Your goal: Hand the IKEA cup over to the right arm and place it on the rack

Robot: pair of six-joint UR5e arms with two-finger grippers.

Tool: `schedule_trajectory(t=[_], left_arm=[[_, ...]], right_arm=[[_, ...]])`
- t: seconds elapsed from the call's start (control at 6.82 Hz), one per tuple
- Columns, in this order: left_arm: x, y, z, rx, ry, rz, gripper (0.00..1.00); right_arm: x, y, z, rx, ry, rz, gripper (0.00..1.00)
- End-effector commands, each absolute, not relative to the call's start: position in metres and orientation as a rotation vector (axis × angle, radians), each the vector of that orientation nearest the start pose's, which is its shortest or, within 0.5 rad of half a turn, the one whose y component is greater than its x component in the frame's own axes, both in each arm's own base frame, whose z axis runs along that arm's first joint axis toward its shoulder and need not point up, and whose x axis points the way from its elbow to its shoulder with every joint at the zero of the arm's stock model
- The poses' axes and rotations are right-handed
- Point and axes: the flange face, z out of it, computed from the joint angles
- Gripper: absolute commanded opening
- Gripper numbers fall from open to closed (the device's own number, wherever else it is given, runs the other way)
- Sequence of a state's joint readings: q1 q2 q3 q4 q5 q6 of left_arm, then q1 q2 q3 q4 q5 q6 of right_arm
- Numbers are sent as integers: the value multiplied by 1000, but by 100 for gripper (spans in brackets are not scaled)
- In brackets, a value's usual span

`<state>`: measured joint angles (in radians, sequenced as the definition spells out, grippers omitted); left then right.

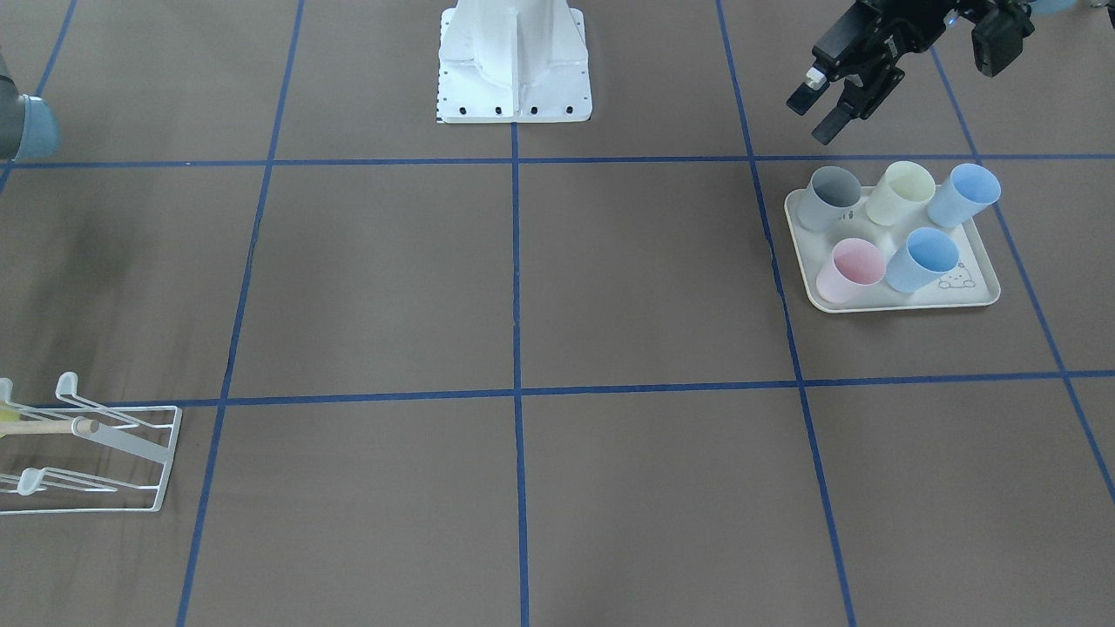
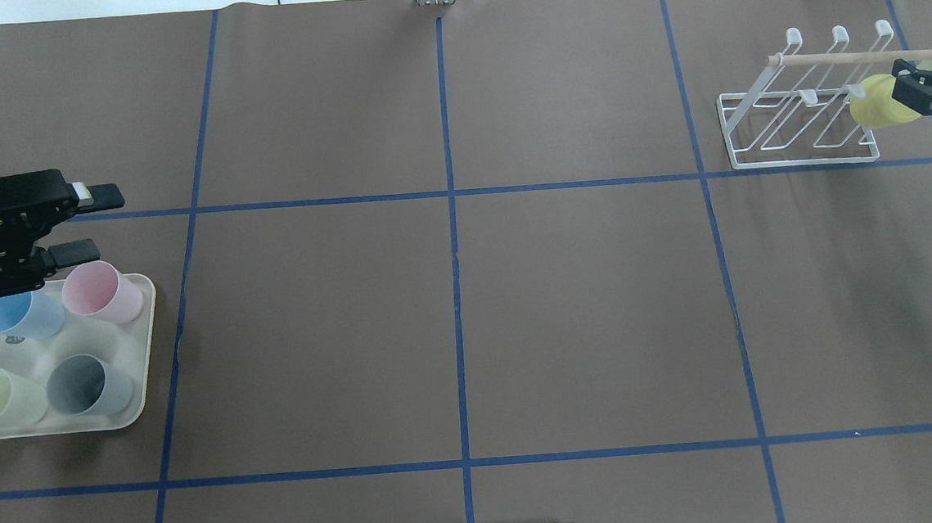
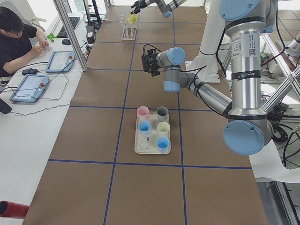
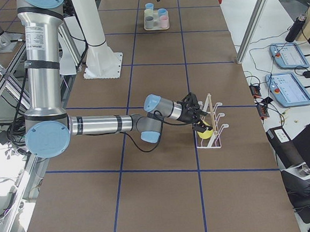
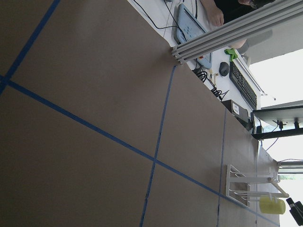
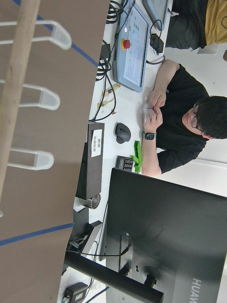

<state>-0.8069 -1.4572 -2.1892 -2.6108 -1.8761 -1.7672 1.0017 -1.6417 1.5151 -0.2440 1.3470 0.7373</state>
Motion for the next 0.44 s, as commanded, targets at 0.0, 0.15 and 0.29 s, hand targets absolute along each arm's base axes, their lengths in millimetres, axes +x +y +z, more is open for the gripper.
schedule_trajectory(t=[0.0,0.15,0.29], left_arm=[[197,-355,298,232,1555,-556,100],[196,-355,298,233,1555,-557,100],[195,-352,299,225,1549,-539,100]], right_arm=[[-131,-494,581,1085,-586,282,98],[-131,-493,574,1098,-604,281,98],[-130,-491,561,1112,-630,277,98]])
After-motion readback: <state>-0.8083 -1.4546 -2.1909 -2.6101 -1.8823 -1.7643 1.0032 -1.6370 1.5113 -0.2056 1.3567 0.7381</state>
